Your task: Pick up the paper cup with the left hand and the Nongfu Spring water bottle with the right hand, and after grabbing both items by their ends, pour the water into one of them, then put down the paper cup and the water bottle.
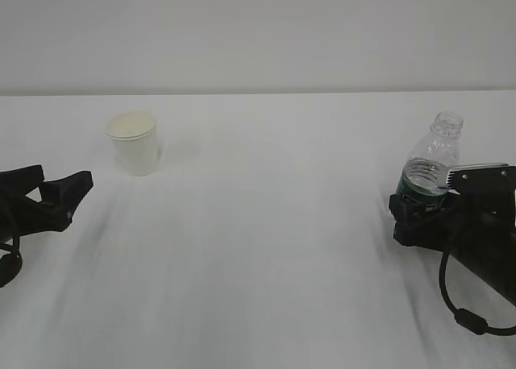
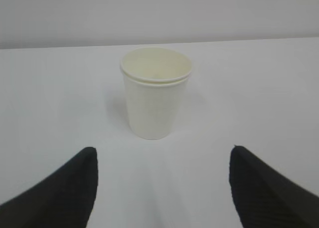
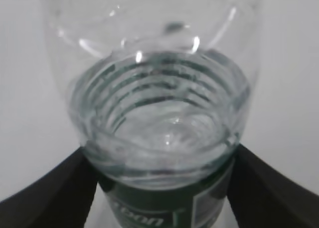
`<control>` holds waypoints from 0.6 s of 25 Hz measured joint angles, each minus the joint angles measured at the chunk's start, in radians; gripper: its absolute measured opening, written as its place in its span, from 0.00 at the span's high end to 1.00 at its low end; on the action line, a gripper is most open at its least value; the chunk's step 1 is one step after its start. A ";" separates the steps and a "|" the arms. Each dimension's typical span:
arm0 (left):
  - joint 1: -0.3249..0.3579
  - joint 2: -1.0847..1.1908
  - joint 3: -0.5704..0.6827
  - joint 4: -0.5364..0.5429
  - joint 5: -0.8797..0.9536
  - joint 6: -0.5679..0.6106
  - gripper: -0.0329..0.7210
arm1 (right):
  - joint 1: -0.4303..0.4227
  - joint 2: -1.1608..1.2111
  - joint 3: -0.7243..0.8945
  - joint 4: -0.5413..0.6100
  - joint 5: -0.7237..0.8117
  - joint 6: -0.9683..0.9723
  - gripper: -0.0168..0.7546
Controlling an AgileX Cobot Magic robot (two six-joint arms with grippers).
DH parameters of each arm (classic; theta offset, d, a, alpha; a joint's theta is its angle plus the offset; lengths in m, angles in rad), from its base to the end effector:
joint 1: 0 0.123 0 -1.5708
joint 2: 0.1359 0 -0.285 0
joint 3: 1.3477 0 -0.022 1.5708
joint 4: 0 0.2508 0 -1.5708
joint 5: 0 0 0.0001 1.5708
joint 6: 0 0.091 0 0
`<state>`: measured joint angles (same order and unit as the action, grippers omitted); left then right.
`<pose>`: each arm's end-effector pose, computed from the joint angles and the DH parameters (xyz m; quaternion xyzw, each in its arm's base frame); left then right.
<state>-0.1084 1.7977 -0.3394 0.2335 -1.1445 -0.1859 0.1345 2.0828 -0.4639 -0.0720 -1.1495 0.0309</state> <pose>0.2553 -0.0471 0.1270 0.0735 0.7806 -0.1431 0.6039 0.2846 0.0445 0.0665 -0.0734 0.8253 0.0651 0.5561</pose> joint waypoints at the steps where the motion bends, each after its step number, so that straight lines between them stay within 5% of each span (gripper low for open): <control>1: 0.000 0.000 0.000 0.000 0.000 0.000 0.18 | 0.000 0.000 -0.006 0.000 0.000 0.000 0.22; 15: 0.000 0.000 0.000 0.002 0.000 0.000 0.18 | 0.000 0.009 -0.081 0.000 0.027 -0.004 0.22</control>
<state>-0.1084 1.7977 -0.3394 0.2351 -1.1445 -0.1859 0.1345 2.0914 -0.5452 -0.0720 -1.1226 0.0271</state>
